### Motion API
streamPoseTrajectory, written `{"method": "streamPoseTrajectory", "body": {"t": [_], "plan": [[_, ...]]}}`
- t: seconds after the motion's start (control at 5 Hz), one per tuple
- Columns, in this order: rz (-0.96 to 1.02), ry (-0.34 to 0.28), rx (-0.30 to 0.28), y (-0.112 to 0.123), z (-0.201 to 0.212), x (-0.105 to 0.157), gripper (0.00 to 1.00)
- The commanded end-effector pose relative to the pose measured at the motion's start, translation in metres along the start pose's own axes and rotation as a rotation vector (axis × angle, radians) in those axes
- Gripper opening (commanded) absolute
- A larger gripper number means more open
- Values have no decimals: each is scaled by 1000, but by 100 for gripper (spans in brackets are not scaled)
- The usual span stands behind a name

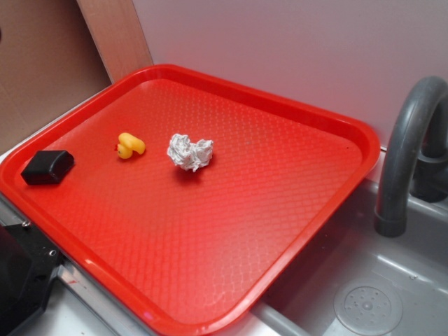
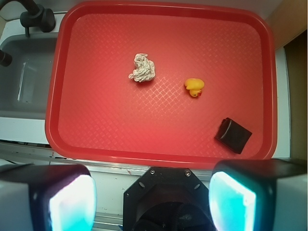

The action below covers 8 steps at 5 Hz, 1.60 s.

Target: Grab the white paper.

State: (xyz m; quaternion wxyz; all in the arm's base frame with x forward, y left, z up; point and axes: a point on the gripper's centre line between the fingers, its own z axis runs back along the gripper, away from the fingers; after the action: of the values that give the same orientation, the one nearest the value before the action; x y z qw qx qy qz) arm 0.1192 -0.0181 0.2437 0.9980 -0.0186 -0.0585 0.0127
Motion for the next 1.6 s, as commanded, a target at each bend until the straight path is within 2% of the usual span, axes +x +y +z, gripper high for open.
{"method": "streamPoseTrajectory", "body": {"t": [0.0, 0.2, 0.4, 0.6, 0.8, 1.0, 1.2, 1.4], "plan": [[0, 0, 0, 0, 0, 0, 100], [123, 24, -34, 9, -12, 11, 100], [170, 32, 15, 9, -23, 25, 100], [172, -35, 68, 8, -46, 57, 100], [94, -91, 46, -5, -79, 92, 100], [43, -75, 42, -14, -123, 116, 100], [26, -24, 28, -16, -162, 125, 100], [21, 57, 63, -12, -201, 122, 100]]}}
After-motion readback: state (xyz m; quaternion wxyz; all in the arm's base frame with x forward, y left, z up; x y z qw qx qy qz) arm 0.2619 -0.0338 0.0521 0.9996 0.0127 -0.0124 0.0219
